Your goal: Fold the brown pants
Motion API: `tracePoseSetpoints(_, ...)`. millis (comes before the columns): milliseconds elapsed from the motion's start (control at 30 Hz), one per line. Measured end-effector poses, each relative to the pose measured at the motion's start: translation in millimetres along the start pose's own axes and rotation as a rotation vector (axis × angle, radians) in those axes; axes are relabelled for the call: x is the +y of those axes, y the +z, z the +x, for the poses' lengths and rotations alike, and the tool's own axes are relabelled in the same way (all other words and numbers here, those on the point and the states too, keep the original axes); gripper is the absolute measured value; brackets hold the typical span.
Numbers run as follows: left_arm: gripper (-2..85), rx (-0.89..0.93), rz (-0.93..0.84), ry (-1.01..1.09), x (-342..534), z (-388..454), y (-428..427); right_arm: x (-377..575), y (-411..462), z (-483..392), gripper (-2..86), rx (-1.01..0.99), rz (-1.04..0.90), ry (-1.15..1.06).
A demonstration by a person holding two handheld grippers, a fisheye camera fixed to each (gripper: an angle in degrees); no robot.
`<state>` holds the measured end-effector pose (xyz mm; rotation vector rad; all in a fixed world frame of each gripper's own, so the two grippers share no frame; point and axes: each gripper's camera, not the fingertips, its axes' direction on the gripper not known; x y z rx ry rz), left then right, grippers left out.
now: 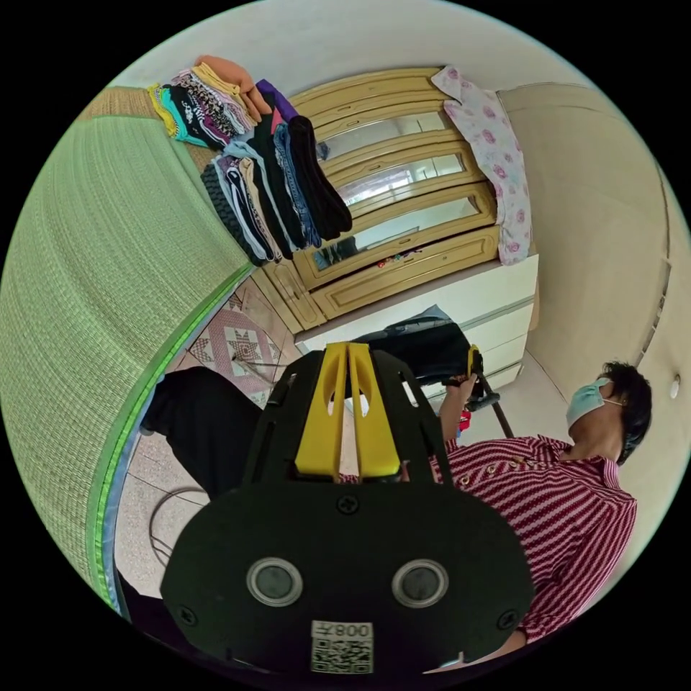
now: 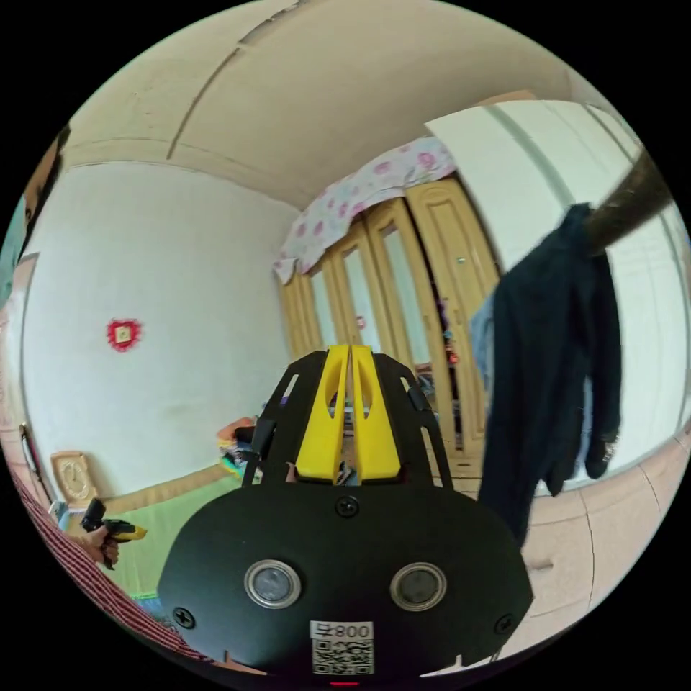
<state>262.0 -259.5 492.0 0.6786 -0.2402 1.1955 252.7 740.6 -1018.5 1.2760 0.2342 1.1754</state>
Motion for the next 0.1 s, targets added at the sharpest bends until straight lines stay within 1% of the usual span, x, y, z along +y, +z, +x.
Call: tracePoseSetpoints(100, 0.1, -0.002, -0.034, 0.003, -2.5, -13.4, 7.4, -12.0, -34.9, 13.0, 8.5, 0.166, 0.059, 0.037)
